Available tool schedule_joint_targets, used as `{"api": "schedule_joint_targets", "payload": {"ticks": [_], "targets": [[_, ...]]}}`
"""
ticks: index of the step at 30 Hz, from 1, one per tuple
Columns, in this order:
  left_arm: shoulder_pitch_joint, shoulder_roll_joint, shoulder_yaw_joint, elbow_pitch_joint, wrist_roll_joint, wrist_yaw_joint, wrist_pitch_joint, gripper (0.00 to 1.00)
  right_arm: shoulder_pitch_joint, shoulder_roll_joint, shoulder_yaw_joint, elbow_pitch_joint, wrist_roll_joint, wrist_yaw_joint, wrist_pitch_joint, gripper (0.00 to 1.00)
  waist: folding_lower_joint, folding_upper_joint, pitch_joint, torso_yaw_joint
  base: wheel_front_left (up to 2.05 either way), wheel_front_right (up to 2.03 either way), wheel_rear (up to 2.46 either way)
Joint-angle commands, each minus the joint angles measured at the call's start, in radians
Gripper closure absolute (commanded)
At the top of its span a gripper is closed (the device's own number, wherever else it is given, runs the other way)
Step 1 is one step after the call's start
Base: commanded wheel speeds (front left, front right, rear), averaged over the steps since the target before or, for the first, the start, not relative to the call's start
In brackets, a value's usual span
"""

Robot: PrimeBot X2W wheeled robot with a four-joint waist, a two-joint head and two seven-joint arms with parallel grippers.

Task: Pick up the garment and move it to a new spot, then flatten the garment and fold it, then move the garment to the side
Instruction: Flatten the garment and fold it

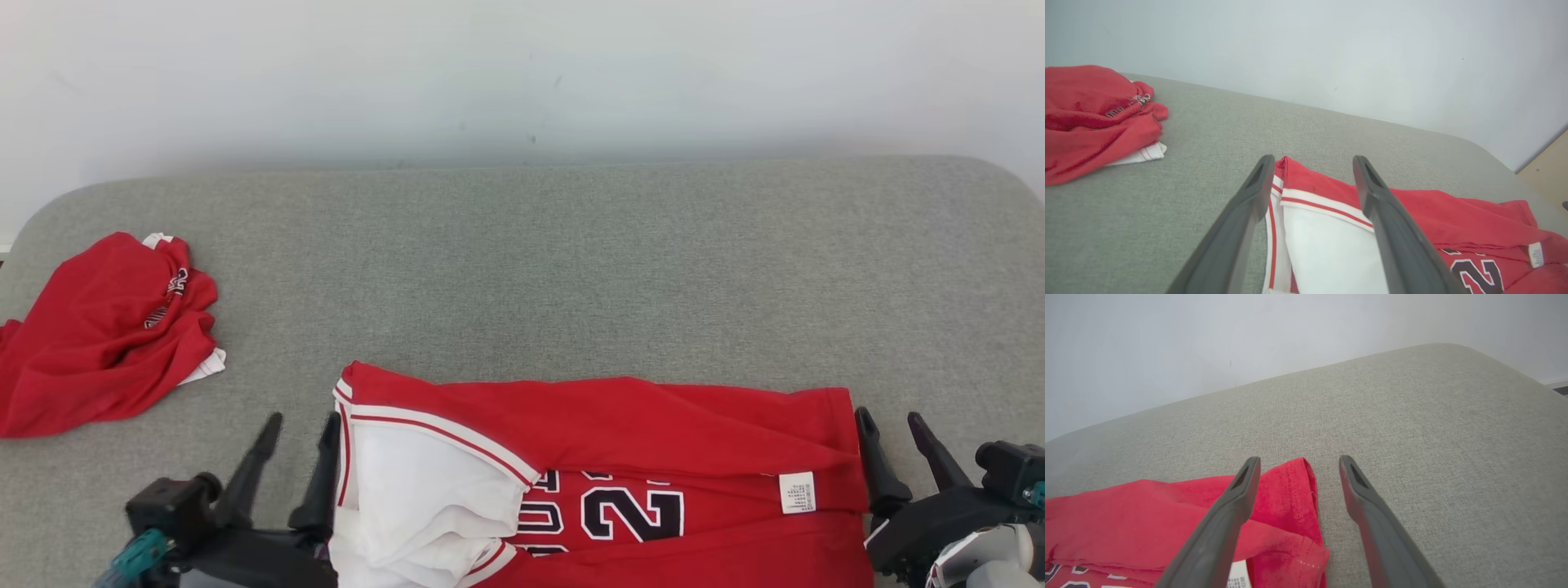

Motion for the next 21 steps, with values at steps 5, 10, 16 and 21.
{"api": "schedule_joint_targets", "payload": {"ticks": [5,10,16,21], "targets": [[0.085,-0.084,0.193,-0.089,0.213,0.0,-0.001,0.0,0.01,0.023,-0.022,0.062,-0.019,-0.002,0.045,0.0,0.0001,0.0001,0.012,0.019,0.0,0.0,0.0],[0.15,-0.156,0.308,-0.107,0.346,-0.041,-0.001,0.0,0.009,0.048,-0.026,0.134,-0.03,-0.002,0.063,0.0,0.0001,0.0001,0.02,0.032,0.0,0.0,0.0],[0.185,-0.205,0.382,-0.097,0.423,-0.084,-0.001,0.0,0.01,0.073,0.0,0.187,-0.017,-0.002,0.103,0.06,0.0001,0.0001,0.019,0.037,0.0,0.0,0.0],[0.201,-0.239,0.436,-0.086,0.461,-0.114,-0.001,0.0,-0.001,0.076,0.025,0.192,0.009,-0.002,0.101,1.0,0.0001,0.0001,0.001,0.033,0.0,0.0,0.0]]}}
